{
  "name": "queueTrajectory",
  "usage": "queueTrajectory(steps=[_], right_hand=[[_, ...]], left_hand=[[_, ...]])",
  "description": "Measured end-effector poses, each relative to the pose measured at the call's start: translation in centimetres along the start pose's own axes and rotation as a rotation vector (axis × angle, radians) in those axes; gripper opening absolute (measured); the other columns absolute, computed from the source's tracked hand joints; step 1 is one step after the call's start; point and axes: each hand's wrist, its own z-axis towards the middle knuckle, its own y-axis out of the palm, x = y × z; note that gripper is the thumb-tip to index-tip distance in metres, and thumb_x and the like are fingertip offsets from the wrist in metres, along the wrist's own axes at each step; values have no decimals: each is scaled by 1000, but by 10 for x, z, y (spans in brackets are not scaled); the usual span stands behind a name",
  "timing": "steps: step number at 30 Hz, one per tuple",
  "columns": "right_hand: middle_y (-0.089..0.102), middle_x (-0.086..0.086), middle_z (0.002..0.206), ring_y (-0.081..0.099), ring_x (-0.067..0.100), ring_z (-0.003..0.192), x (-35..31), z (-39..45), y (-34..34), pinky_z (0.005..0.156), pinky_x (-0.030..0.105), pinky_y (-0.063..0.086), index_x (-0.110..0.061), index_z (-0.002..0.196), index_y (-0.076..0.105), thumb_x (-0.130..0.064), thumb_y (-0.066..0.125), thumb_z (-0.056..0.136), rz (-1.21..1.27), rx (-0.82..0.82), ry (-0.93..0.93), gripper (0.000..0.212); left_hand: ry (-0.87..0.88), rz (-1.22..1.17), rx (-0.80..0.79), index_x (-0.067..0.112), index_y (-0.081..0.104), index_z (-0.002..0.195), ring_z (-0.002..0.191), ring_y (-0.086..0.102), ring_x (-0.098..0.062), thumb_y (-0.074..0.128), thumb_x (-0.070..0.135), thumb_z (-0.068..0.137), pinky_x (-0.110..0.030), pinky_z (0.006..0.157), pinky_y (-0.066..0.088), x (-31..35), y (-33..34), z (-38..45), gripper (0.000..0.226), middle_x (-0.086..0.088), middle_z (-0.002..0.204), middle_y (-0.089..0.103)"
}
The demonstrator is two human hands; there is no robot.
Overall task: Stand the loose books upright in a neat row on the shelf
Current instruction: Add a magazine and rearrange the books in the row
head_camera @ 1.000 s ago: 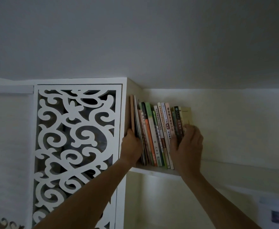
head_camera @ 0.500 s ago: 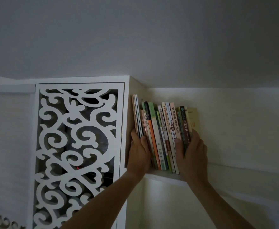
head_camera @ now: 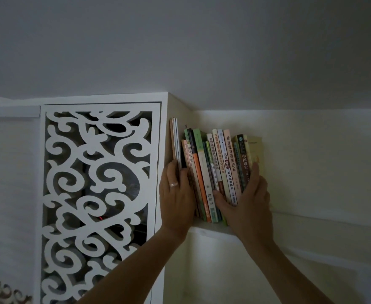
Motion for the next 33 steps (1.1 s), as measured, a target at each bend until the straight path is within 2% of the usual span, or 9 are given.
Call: queueTrajectory(steps=[5, 11, 15, 18, 21, 26, 29, 31, 33], right_hand=[[38, 14, 140, 55, 33, 117, 0, -1, 1, 79, 42, 57, -17, 161, -1, -75, 67, 73, 5, 15, -2, 125], [41, 16, 140, 56, 35, 118, 1, -1, 1, 83, 44, 57, -16, 161, 3, -77, 64, 74, 15, 25, -11, 122], [41, 17, 141, 55, 36, 120, 2, 0, 2, 82, 46, 58, -17, 161, 5, -75, 67, 74, 34, 28, -13, 122], [39, 16, 142, 54, 36, 121, 4, 0, 1, 82, 47, 58, -17, 161, 5, -72, 71, 74, 51, 42, 1, 122], [36, 15, 144, 52, 35, 124, 5, 1, -1, 84, 49, 57, -18, 160, 4, -70, 72, 74, 78, 66, 26, 122], [37, 15, 144, 52, 35, 123, 5, 0, -1, 83, 48, 58, -18, 160, 3, -70, 72, 75, 77, 68, 27, 122], [38, 15, 144, 53, 34, 122, 4, 1, -1, 83, 47, 59, -18, 161, 2, -70, 71, 75, 77, 64, 29, 122], [38, 15, 143, 53, 34, 121, 4, 0, -1, 83, 48, 60, -17, 161, 2, -72, 70, 75, 76, 57, 20, 122], [38, 16, 143, 53, 34, 121, 4, 0, -1, 83, 47, 60, -17, 161, 2, -74, 69, 75, 63, 52, 2, 122]], left_hand=[[-38, -8, -83, 13, 51, 145, 146, 36, -30, 44, 38, 107, -44, 121, 33, 3, 2, -2, 46, -15, 157, 32], [-67, -118, -80, 16, 51, 149, 146, 35, -26, 26, 51, 108, -42, 122, 31, 5, -5, -2, 59, -13, 157, 34], [-107, -137, -68, 11, 50, 149, 148, 35, -29, 37, 42, 106, -48, 120, 35, 7, 5, -1, 54, -16, 159, 32], [-163, -148, -66, 8, 47, 149, 149, 31, -28, 45, 34, 104, -44, 124, 29, 9, 11, 1, 51, -15, 162, 25], [-178, -96, -104, 11, 49, 148, 151, 27, -30, 46, 40, 104, -46, 125, 27, 11, 14, 3, 52, -14, 164, 20], [-165, 10, -54, 13, 63, 130, 147, 30, -33, 57, 45, 101, -40, 122, 16, 18, 12, 12, 44, -20, 159, 32], [-196, -103, -49, 8, 64, 112, 146, 37, -37, 41, 39, 101, -52, 121, 31, 20, 2, 11, 40, -22, 157, 36], [-196, -228, -24, 11, 54, 106, 143, 41, -40, 53, 22, 97, -55, 115, 43, 24, -5, 9, 15, -23, 155, 35], [-202, -323, -18, 16, 46, 108, 138, 43, -37, 60, 11, 93, -48, 110, 48, 29, -13, 6, 22, -18, 152, 34]])
